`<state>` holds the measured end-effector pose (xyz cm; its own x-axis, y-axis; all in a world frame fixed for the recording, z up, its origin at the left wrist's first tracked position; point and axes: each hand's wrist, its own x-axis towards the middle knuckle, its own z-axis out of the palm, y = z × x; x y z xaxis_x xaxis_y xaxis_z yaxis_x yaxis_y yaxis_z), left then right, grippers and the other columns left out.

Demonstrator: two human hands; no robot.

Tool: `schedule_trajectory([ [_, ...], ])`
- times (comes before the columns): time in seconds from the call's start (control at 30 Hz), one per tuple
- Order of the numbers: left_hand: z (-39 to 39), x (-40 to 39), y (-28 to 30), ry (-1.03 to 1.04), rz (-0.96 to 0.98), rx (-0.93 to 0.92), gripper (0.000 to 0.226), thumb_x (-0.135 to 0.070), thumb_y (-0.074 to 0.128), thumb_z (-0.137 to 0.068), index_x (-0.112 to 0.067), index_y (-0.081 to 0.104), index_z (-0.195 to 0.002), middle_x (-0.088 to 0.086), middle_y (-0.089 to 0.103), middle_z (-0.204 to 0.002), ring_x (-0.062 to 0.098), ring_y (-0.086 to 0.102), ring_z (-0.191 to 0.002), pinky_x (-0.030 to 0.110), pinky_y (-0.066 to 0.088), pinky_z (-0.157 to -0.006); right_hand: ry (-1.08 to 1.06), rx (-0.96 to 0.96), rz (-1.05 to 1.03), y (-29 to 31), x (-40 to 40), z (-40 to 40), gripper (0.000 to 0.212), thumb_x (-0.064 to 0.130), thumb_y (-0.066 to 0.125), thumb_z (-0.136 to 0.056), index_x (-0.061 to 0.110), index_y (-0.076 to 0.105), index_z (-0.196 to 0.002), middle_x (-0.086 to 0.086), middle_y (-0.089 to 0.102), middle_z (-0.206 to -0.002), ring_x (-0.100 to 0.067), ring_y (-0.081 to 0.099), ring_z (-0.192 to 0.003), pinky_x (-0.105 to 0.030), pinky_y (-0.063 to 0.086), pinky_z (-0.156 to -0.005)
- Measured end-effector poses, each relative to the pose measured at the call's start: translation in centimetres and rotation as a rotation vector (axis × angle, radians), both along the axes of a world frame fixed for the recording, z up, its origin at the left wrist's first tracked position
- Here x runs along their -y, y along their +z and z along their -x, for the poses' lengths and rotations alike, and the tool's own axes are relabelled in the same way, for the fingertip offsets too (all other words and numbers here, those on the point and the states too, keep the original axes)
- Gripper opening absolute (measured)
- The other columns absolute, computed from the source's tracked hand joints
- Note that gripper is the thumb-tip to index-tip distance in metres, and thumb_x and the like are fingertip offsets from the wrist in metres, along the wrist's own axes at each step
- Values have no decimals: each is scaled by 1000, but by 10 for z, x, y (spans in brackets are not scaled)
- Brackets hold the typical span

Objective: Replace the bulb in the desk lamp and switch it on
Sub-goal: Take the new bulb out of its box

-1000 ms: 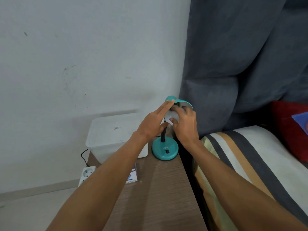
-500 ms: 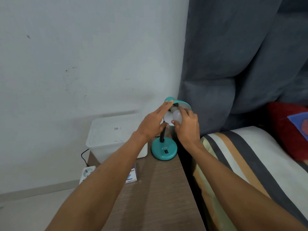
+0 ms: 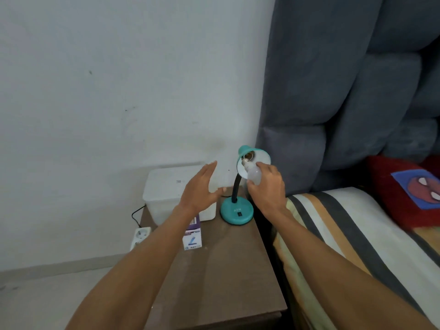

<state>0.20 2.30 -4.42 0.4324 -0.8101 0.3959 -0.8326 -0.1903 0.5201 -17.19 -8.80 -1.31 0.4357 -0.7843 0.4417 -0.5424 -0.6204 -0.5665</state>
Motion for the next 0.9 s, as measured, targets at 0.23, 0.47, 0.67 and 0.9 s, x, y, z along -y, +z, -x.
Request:
schedule_trajectory([
  [0.23,1,-77,-57,204,21,-261,92,-46,84,-80,-19,38,-156,4,45,-158,22,41,-145,30,31,-115,105,-88,-22,-28,-45,-10,52,24,74,-80,15,60,-129,-10,58,-120,-28,60,-104,-38,53,-86],
  [0.47,-8,-100,-115,229,40,-393,108,-39,94,-68,-17,36,-156,9,46,-154,25,44,-142,36,39,-115,138,-210,-153,-100,-71,-24,46,27,71,-85,16,62,-129,-6,66,-122,-19,61,-107,-30,50,-89],
  [0.67,-16,-92,-143,205,66,-495,113,-40,96,-65,-23,33,-157,4,51,-151,19,52,-136,41,45,-113,116,-318,-293,-151,-78,-34,49,32,68,-89,20,57,-135,-6,64,-128,-21,60,-114,-37,52,-96],
  [0.9,-16,-84,-163,219,128,-465,102,-35,97,-64,-14,46,-150,7,63,-137,19,62,-125,41,52,-106,122,-345,-317,-171,-73,-45,50,24,69,-88,15,56,-136,-9,62,-130,-25,58,-117,-37,48,-99],
])
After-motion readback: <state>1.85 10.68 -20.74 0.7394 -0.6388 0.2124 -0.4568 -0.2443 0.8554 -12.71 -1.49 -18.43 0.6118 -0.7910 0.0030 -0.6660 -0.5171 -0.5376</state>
